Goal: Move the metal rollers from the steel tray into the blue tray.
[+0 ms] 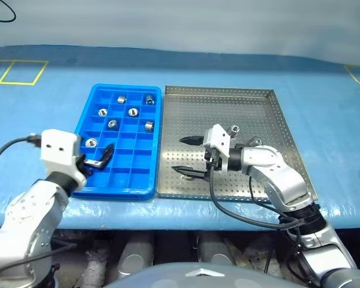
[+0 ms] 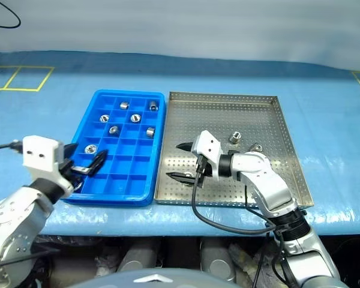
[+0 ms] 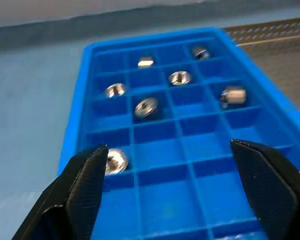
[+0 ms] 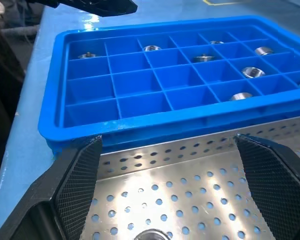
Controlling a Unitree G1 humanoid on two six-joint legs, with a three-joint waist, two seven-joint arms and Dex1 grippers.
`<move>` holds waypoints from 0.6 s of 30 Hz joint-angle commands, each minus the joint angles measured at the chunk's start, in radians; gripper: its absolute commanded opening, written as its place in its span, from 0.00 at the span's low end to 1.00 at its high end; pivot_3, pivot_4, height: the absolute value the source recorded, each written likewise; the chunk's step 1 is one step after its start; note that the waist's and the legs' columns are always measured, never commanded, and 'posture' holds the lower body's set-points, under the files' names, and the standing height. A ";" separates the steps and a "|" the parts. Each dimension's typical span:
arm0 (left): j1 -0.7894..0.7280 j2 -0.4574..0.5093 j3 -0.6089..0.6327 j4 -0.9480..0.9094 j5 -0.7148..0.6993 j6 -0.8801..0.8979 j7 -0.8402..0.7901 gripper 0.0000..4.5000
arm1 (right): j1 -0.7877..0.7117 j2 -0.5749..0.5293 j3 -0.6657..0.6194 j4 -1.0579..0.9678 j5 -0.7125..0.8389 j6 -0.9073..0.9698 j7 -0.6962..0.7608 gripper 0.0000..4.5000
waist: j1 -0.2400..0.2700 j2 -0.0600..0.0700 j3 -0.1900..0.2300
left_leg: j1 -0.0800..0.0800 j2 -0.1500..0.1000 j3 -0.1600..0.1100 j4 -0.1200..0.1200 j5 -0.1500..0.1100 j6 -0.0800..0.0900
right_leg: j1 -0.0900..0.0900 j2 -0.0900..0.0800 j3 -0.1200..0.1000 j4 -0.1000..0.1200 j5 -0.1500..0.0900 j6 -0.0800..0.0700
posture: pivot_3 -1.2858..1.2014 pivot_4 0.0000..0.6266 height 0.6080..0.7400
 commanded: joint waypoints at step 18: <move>-0.274 0.170 -0.570 0.456 0.061 -0.209 -0.246 0.95 | 0.237 -0.087 -0.190 -0.260 0.013 0.060 -0.190 1.00 | -0.185 0.001 0.000 | 0.001 0.000 0.008 0.000 -0.001 0.002 | -0.001 0.002 0.008 0.000 0.003 0.006 | 0.41 0.24 1.00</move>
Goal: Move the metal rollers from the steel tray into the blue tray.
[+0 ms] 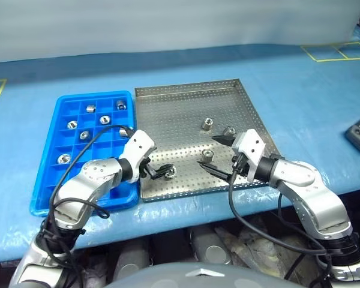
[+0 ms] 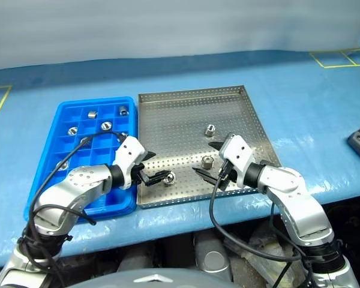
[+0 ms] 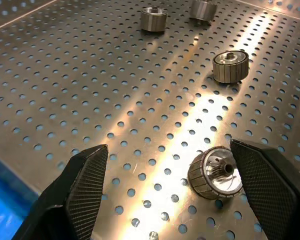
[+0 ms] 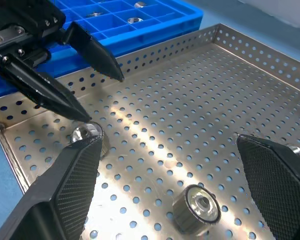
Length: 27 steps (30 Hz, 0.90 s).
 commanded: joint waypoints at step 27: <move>-0.018 0.052 -0.116 0.105 0.145 -0.004 -0.010 0.67 | -0.025 0.029 0.009 -0.019 0.005 -0.024 -0.016 1.00 | -0.073 0.001 0.000 | 0.003 0.001 0.006 0.000 0.000 0.001 | 0.000 0.002 0.007 0.001 0.002 0.004 | 0.42 0.24 1.00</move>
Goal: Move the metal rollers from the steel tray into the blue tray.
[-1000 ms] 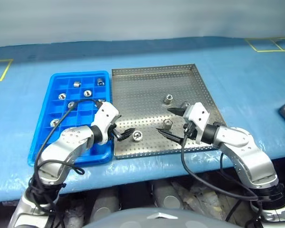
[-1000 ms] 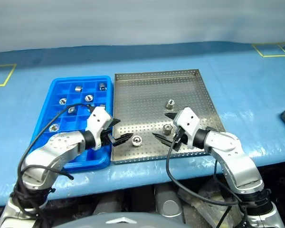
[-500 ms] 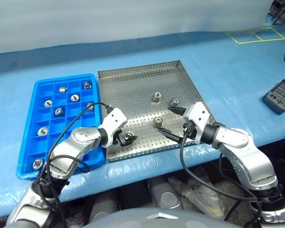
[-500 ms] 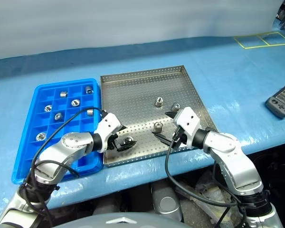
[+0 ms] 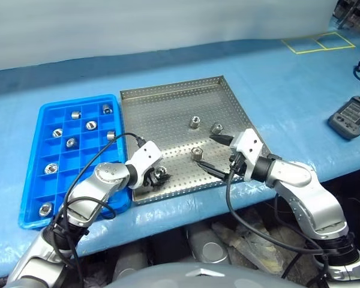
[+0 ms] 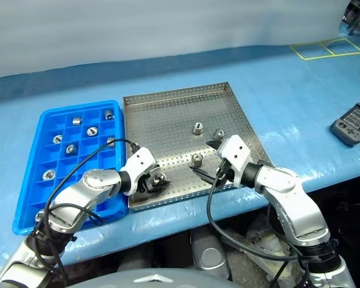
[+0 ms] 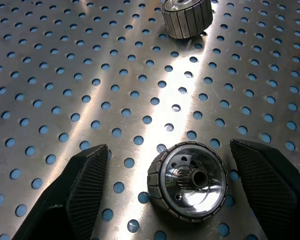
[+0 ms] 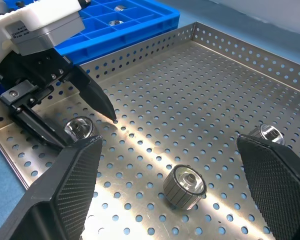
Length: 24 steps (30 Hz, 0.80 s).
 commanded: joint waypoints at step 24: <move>0.006 -0.021 0.102 0.003 -0.007 0.038 0.032 0.52 | -0.053 0.016 0.023 0.003 -0.005 -0.034 0.011 1.00 | -0.009 0.000 0.000 | -0.001 0.000 0.000 0.000 -0.001 0.001 | -0.001 -0.001 0.000 -0.001 0.000 0.001 | 0.43 0.24 1.00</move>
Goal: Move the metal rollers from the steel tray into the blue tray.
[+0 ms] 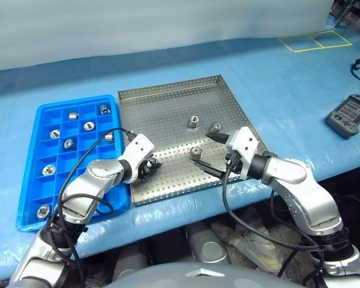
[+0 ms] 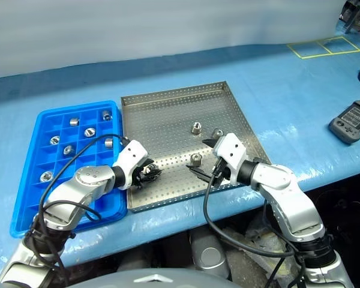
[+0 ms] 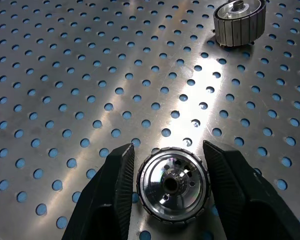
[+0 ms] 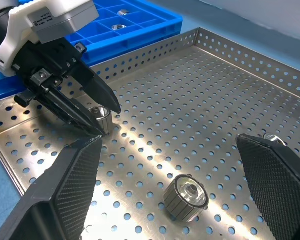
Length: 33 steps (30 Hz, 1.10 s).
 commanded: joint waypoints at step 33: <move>0.109 0.078 0.465 -0.272 -0.139 0.115 0.080 0.37 | -0.088 0.055 0.083 0.019 0.038 -0.044 0.101 1.00 | 0.031 -0.001 0.000 | -0.001 0.000 -0.001 0.000 0.000 0.000 | -0.001 -0.001 0.000 0.000 0.000 0.000 | 0.46 0.24 1.00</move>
